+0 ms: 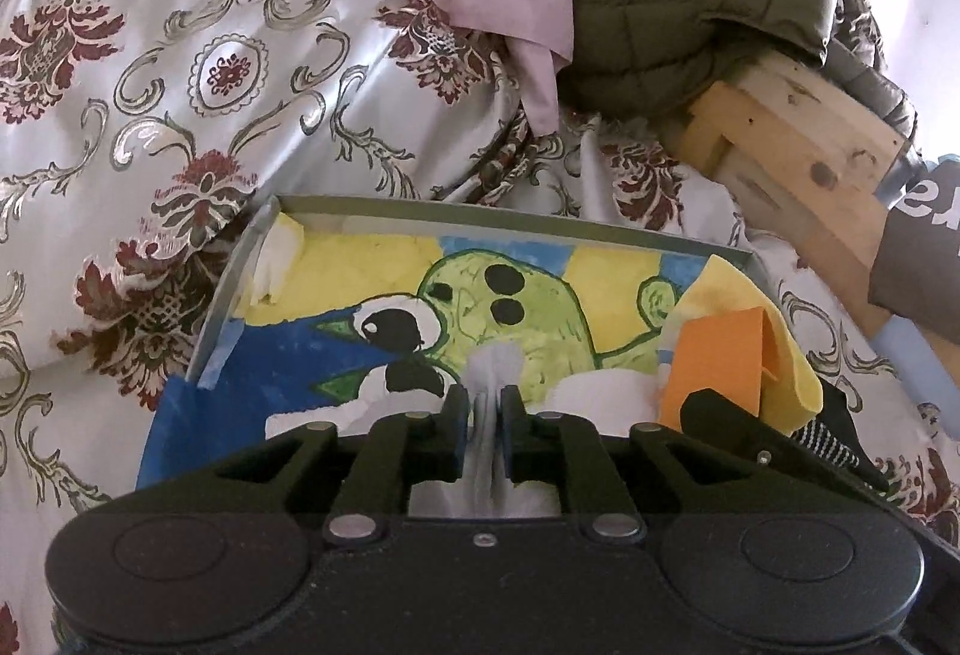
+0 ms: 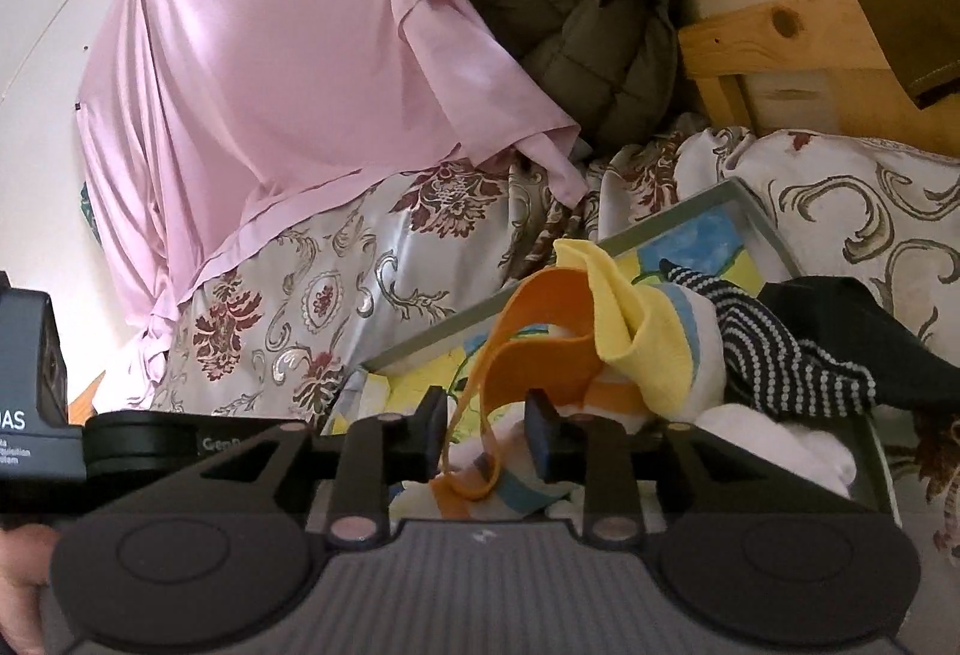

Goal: Organize soft objects
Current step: 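Lower both items into the tray and open both tools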

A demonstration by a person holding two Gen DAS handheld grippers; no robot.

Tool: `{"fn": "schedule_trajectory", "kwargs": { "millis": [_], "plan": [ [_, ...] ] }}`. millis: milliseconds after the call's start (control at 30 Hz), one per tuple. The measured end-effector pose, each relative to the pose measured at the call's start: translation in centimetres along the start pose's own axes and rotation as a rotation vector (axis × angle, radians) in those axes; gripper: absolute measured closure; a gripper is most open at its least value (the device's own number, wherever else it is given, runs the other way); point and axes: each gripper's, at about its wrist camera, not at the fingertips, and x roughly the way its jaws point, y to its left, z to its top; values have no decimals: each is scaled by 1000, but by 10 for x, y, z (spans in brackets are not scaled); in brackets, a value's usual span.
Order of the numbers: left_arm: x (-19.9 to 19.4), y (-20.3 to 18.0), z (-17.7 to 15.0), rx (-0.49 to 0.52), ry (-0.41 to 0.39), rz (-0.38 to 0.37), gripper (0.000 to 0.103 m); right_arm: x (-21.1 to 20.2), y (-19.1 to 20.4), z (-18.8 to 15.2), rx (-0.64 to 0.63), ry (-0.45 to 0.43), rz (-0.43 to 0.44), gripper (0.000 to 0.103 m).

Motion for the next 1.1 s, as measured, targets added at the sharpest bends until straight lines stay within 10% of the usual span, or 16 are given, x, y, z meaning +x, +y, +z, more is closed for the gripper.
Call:
{"fn": "schedule_trajectory", "kwargs": {
  "millis": [1100],
  "plan": [
    [-43, 18, -8, -155, -33, 81, 30, -26, 2, 14, 54, -19, 27, 12]
  ]
}}
